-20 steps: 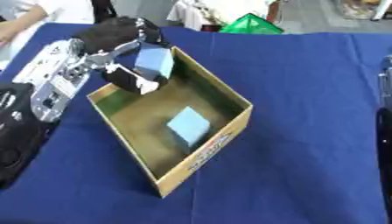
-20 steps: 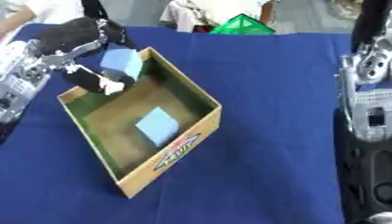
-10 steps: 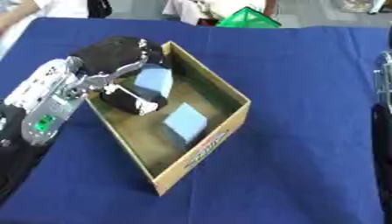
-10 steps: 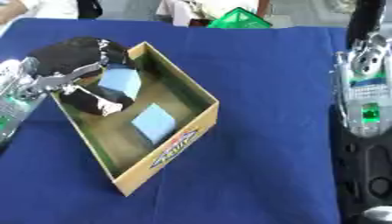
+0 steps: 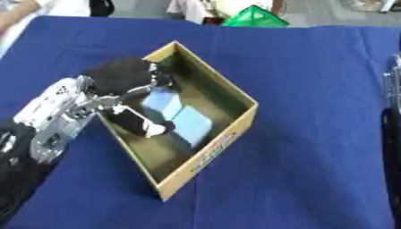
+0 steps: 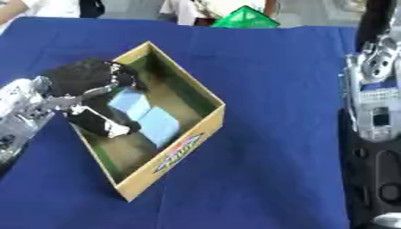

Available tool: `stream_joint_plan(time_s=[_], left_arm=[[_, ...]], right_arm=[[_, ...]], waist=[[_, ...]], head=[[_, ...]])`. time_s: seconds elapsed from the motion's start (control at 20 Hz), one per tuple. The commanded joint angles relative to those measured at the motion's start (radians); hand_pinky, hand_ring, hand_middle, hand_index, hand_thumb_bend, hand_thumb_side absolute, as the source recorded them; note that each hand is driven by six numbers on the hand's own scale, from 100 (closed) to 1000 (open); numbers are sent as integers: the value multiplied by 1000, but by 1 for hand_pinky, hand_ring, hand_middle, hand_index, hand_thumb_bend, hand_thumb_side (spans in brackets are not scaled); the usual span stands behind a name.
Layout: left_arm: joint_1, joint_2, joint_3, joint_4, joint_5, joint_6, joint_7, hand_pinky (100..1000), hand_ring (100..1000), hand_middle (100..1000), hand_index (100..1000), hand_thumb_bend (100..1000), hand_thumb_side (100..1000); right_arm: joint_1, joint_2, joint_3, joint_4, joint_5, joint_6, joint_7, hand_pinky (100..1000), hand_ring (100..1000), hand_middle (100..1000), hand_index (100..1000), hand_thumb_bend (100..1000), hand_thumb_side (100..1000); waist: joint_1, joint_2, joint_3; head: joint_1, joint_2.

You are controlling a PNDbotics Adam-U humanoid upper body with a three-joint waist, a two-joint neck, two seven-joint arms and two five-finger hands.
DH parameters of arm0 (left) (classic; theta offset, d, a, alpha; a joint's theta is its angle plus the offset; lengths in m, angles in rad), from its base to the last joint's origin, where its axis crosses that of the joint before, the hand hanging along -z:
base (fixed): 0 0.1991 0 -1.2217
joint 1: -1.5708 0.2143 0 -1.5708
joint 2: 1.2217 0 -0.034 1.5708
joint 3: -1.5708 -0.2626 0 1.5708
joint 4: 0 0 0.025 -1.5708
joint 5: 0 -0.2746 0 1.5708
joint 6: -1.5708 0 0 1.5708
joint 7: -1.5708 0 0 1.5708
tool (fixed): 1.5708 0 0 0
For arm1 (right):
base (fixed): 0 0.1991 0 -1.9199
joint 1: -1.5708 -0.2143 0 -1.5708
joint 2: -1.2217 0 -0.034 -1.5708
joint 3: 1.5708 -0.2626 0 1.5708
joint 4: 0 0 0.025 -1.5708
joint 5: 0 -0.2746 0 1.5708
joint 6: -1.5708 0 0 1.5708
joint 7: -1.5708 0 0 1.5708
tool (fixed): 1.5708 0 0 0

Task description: Pick up objects on the table and place them in the box.

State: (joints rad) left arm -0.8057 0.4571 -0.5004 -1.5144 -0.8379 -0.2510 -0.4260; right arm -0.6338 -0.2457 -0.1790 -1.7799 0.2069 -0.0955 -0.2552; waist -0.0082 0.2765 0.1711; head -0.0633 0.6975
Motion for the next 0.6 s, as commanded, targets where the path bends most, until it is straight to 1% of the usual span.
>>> stream_joint_plan(time_s=[0.05, 0.15, 0.2, 0.3, 0.45, 0.5, 0.6], left_arm=[[-2, 5, 14, 7, -26, -3, -24, 653, 786, 766, 864, 488, 505], [3, 2, 16, 10, -39, -6, -31, 698, 837, 820, 898, 535, 498], [4, 1, 17, 8, -47, -9, -33, 717, 853, 839, 918, 592, 515], [2, 2, 22, -3, -68, -15, -33, 728, 860, 846, 920, 631, 494], [0, 5, 31, -22, -89, -18, -22, 730, 860, 846, 919, 629, 494], [0, 7, 36, -28, -88, -16, -14, 726, 854, 839, 915, 580, 517], [0, 13, 46, -49, -80, -8, 6, 719, 846, 828, 909, 520, 507]], right_arm=[[-19, -26, -6, -10, -5, 1, 0, 788, 839, 573, 828, 438, 1000], [-21, -25, -7, -9, -5, 1, -1, 788, 839, 573, 828, 440, 1000], [-21, -25, -7, -8, -5, 1, -1, 788, 839, 573, 828, 440, 1000], [-21, -25, -7, -6, -4, 0, -2, 788, 840, 573, 828, 441, 1000], [-21, -26, -8, -5, -3, 0, -3, 788, 840, 573, 828, 445, 1000], [-21, -26, -8, -4, -2, 0, -3, 788, 840, 574, 828, 445, 1000], [-21, -28, -9, -2, -1, 0, -5, 788, 840, 574, 828, 445, 1000]], waist=[[-1, -17, 2], [-3, -17, 4], [-4, -18, 5], [-6, -19, 7], [-7, -21, 11], [-8, -21, 12], [-9, -22, 15]], head=[[3, -12], [4, -14], [5, -13], [4, -11], [0, -7], [-5, -6], [-14, -3]])
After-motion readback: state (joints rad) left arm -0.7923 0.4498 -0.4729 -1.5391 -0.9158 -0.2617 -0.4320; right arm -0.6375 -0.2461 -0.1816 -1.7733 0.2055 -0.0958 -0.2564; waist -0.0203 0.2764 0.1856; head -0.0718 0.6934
